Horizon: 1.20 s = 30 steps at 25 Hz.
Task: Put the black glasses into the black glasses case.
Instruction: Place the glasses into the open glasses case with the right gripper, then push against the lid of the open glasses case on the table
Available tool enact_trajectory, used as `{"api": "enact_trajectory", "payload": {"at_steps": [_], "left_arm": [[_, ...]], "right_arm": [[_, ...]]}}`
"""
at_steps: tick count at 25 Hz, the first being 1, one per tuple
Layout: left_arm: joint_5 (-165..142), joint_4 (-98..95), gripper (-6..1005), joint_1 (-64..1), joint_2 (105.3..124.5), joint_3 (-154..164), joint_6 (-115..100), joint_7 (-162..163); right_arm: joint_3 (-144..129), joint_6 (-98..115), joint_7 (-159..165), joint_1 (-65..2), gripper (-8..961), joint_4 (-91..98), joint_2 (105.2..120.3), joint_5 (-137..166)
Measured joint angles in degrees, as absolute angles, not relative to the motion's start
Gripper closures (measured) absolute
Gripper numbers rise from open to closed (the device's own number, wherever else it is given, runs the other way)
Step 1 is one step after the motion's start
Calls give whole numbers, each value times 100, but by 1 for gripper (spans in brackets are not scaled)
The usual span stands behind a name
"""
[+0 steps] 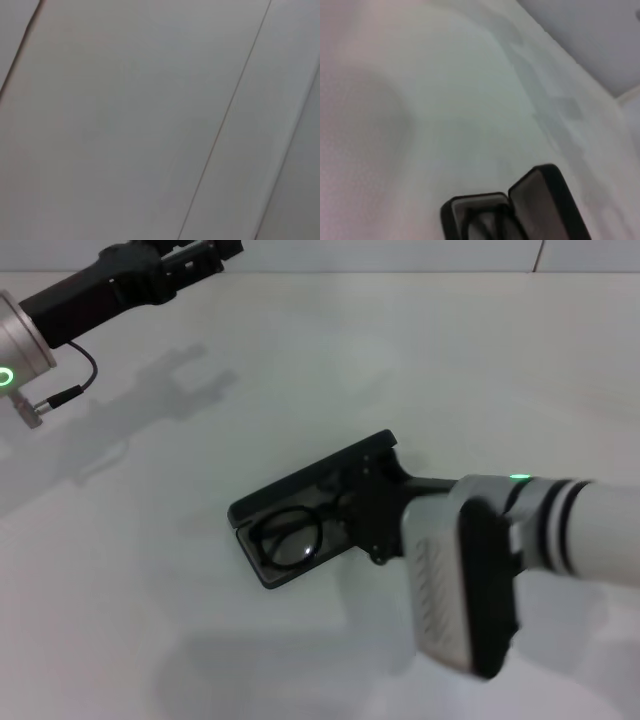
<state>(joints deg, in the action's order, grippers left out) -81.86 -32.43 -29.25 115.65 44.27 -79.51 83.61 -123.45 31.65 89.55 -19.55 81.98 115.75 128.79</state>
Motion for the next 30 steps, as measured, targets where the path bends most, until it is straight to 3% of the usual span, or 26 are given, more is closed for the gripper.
{"api": "enact_trajectory", "payload": {"at_steps": [12, 19, 25, 29, 30], "left_arm": [[-8866, -3188, 106, -3339, 11648, 4430, -7645, 8389], [-10197, -3221, 108, -3550, 11648, 4436, -7627, 8965], [-11006, -3322, 109, -3663, 11669, 4439, -7671, 9305], [-10768, -3323, 110, -3682, 11682, 4422, -7668, 9215], [-10718, -3323, 110, -3682, 11682, 4416, -7666, 9193]], "right_arm": [[-8017, 7828, 7688, -1934, 691, 7005, 11566, 9126], [-5603, 8675, 7685, -2139, 671, 5047, 11532, 8079], [-5295, 8725, 7693, -2133, 654, 4755, 11524, 8309], [-6172, 8803, 8454, -2741, 447, 4747, 11465, 9640], [-6346, 8838, 8666, -2924, 438, 4734, 11447, 9884]]}}
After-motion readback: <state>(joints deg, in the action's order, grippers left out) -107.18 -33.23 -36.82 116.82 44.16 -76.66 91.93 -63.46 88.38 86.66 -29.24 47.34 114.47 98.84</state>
